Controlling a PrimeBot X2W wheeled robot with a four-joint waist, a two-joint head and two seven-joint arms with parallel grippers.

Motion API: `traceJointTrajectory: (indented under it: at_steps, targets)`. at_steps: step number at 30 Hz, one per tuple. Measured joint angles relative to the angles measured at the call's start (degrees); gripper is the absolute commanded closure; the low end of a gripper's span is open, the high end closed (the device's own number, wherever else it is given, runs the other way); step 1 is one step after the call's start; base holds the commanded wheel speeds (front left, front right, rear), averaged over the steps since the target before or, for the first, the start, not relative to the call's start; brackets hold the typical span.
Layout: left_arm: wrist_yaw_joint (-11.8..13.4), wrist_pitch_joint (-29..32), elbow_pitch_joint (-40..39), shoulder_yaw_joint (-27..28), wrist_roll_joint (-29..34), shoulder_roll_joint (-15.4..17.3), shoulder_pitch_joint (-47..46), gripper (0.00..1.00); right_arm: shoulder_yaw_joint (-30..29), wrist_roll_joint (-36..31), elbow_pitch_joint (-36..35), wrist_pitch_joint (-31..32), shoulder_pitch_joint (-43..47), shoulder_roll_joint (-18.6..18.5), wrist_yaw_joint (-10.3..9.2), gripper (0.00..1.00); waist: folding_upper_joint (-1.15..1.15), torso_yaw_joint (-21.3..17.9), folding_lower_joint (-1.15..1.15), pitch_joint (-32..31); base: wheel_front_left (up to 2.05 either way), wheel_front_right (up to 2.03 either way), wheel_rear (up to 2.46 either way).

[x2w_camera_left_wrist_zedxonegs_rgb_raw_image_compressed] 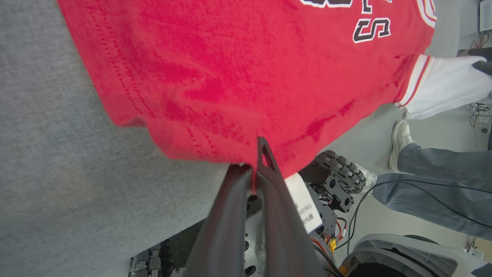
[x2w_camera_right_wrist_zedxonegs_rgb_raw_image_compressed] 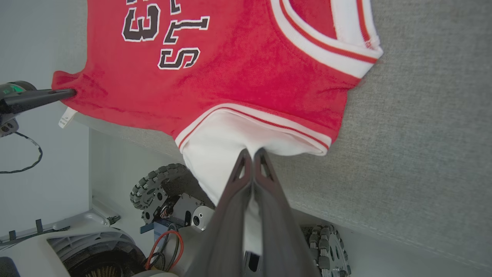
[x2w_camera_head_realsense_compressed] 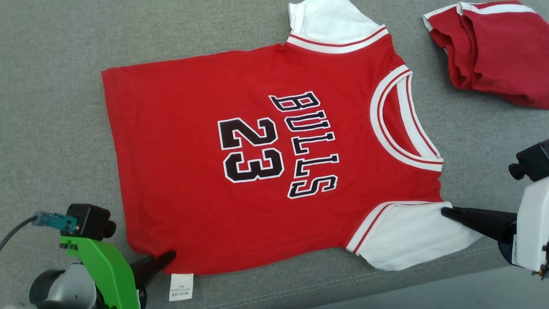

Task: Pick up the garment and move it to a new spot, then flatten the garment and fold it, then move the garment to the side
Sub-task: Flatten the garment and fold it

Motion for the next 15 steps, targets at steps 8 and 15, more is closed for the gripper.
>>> traceJointTrajectory:
  at_steps: [8,15]
  targets:
    - [0.14,5.57,1.14,0.68,-2.18,-0.01,-6.85,1.0,-0.92,2.59,-0.02,5.09,-6.39,-1.47,-1.59,1.0,0.0,0.24,0.0,1.12,0.0,0.0,0.0]
    - [0.14,9.03,4.54,3.16,-2.58,-1.04,-10.04,1.0,-0.97,3.1,0.01,7.73,-11.16,-1.46,-2.6,1.0,0.0,0.28,0.0,1.61,0.0,0.0,0.0]
